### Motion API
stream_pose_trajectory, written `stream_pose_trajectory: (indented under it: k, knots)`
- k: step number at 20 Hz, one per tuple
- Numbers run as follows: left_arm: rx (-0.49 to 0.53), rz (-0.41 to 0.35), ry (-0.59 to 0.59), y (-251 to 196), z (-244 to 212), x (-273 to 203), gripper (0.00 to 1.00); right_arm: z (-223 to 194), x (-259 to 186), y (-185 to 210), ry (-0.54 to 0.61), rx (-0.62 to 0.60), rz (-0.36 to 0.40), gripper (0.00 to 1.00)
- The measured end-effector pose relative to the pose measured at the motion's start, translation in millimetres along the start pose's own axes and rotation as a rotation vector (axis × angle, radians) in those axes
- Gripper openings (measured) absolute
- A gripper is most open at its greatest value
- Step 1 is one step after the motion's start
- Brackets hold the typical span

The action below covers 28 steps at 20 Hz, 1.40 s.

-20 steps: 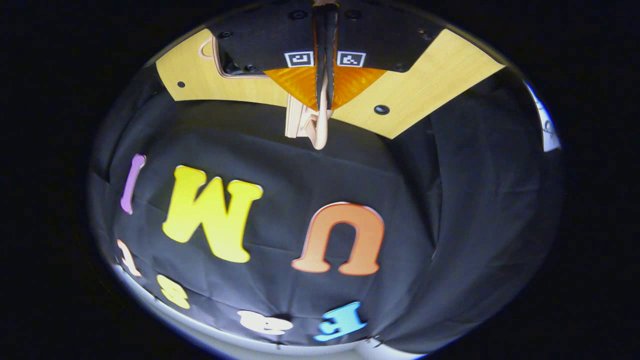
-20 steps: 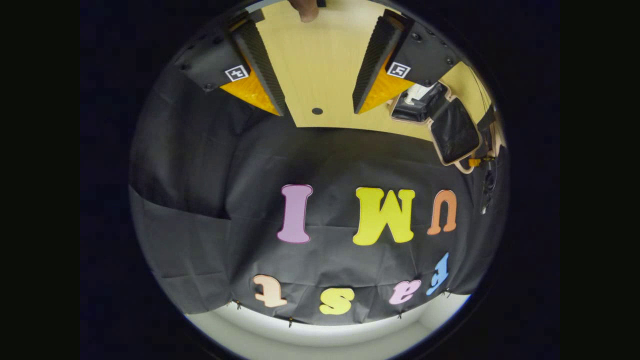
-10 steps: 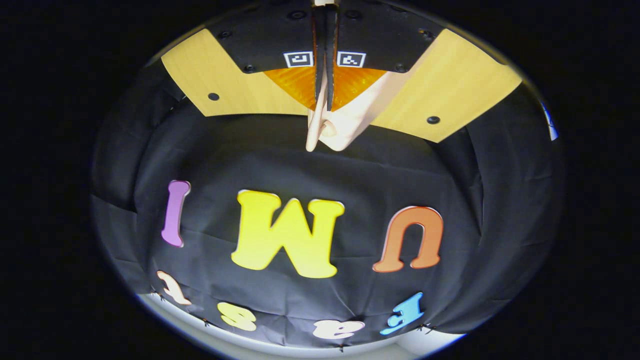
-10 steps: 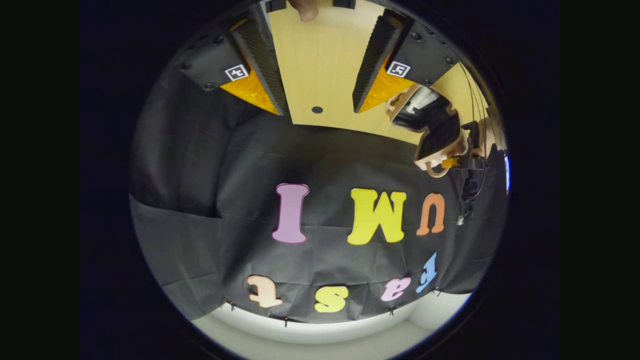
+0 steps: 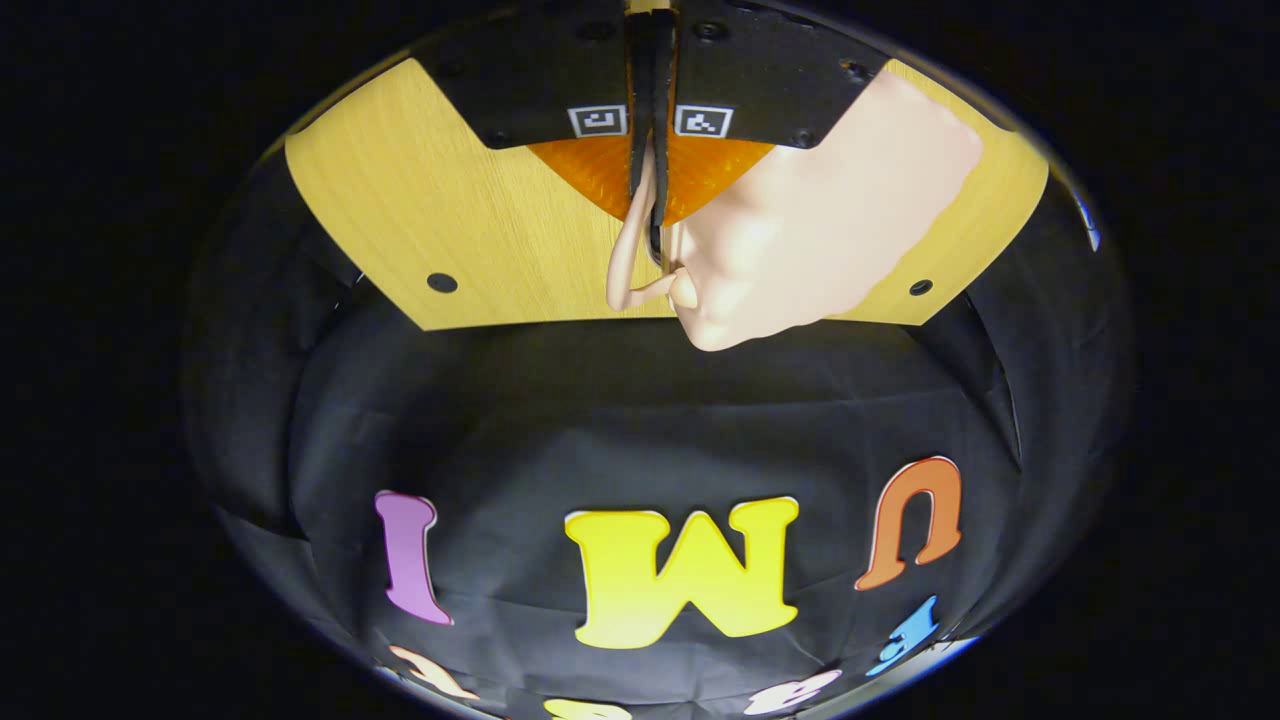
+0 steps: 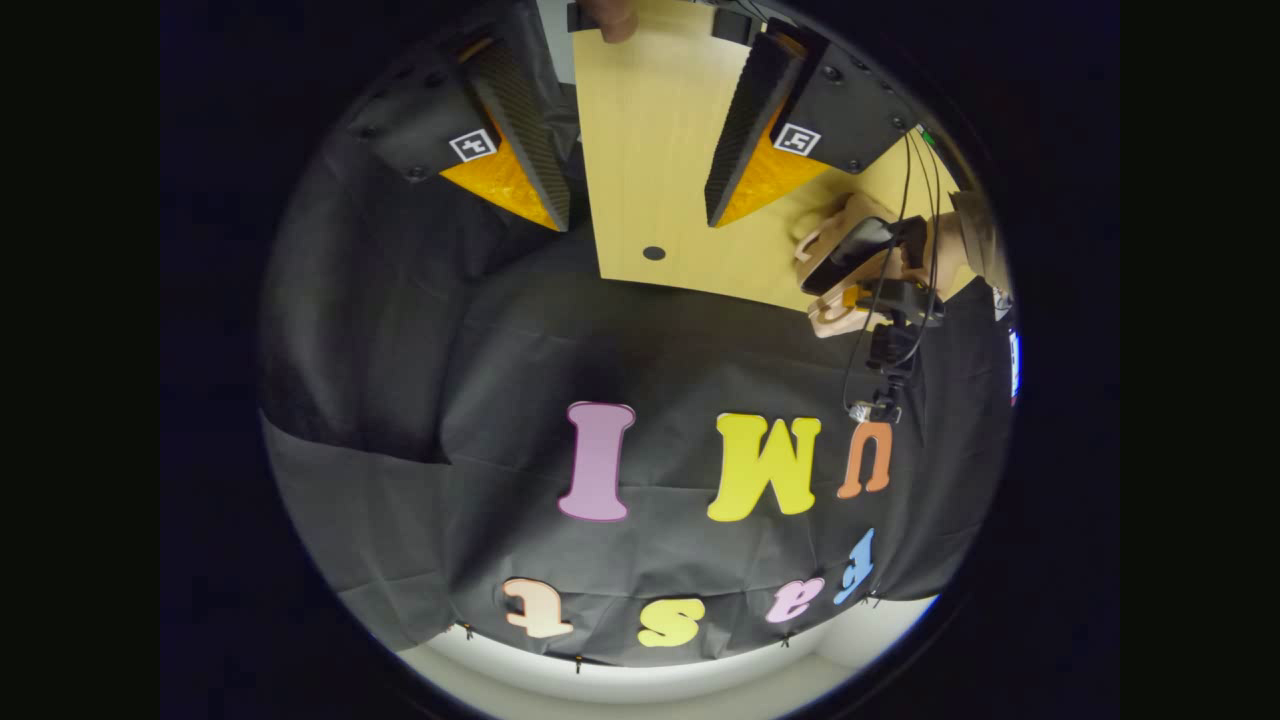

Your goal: First open the suitcase, pack the skin care products into it, and then close the suitcase.

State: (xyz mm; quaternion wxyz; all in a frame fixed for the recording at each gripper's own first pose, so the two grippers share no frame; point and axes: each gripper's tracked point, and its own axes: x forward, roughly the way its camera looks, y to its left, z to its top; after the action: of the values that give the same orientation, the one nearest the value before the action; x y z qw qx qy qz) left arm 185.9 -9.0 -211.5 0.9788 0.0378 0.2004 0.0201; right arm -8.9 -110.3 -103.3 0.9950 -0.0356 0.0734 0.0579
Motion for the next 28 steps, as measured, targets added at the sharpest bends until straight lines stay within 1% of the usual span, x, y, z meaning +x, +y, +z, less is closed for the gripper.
stream_pose_trajectory:
  k: [3,6,7,9,11,12,13,14,15,16,17,18,19,20,21,23,24,26,28]
  knots:
    - [0.024,0.021,0.062,-13.8,-30.4,8.1,0.04,-14.1,1.1,-11.9,0.030,0.004,-0.020,0.81]
    - [0.087,0.053,0.120,-23.4,-51.6,9.9,0.05,-20.5,2.0,-18.4,0.052,0.040,-0.031,0.82]
    - [0.107,0.050,0.141,-28.9,-59.2,12.5,0.06,-20.8,2.6,-21.0,0.053,0.047,-0.038,0.82]
    - [0.123,0.038,0.187,-37.2,-69.2,10.7,0.25,-19.8,2.6,-23.1,0.052,0.069,-0.048,0.82]
    - [0.098,0.029,0.194,-43.3,-68.2,0.2,0.30,-14.8,1.4,-21.2,0.047,0.078,-0.057,0.81]
    - [0.066,0.002,0.189,-48.0,-66.3,-8.8,0.39,-10.9,1.3,-18.8,0.038,0.078,-0.060,0.81]
    - [0.028,-0.028,0.173,-52.5,-60.7,-14.5,0.43,-5.2,0.9,-15.1,0.026,0.075,-0.064,0.78]
    - [0.012,-0.043,0.154,-52.6,-52.0,-27.5,0.52,-0.5,0.6,-9.6,0.018,0.069,-0.070,0.81]
    - [0.005,-0.053,0.130,-49.1,-42.4,-41.6,0.54,4.8,0.1,-2.7,0.007,0.063,-0.071,0.78]
    - [0.005,-0.065,0.102,-45.2,-32.6,-55.3,0.67,11.9,-0.5,7.1,-0.007,0.058,-0.072,0.79]
    - [0.007,-0.074,0.079,-37.8,-24.5,-69.9,0.72,16.9,0.1,17.1,-0.014,0.053,-0.073,0.81]
    - [0.009,-0.071,0.060,-27.0,-15.5,-84.4,0.82,21.1,0.8,30.5,-0.016,0.052,-0.068,0.78]
    - [0.005,-0.066,0.031,-16.3,-5.4,-100.8,0.86,28.3,0.0,45.7,-0.022,0.058,-0.059,0.82]
    - [-0.005,-0.057,-0.003,-2.6,7.6,-118.1,0.91,36.0,-1.1,62.3,-0.031,0.064,-0.046,0.82]
    - [-0.021,-0.049,-0.035,13.3,19.2,-135.4,0.92,42.4,-1.1,79.6,-0.037,0.061,-0.035,0.79]
    - [-0.062,-0.042,-0.100,45.1,41.6,-168.1,0.94,51.5,-2.6,113.3,-0.043,0.048,-0.017,0.79]
    - [-0.069,-0.034,-0.128,61.3,50.4,-183.8,0.94,55.2,-5.4,128.8,-0.046,0.044,-0.009,0.81]
    - [-0.058,0.002,-0.193,97.9,65.5,-214.5,0.94,64.6,-13.8,160.7,-0.068,0.041,0.012,0.81]
    - [-0.052,0.021,-0.241,125.8,73.9,-241.9,0.94,69.1,-20.6,187.2,-0.086,0.026,0.025,0.82]
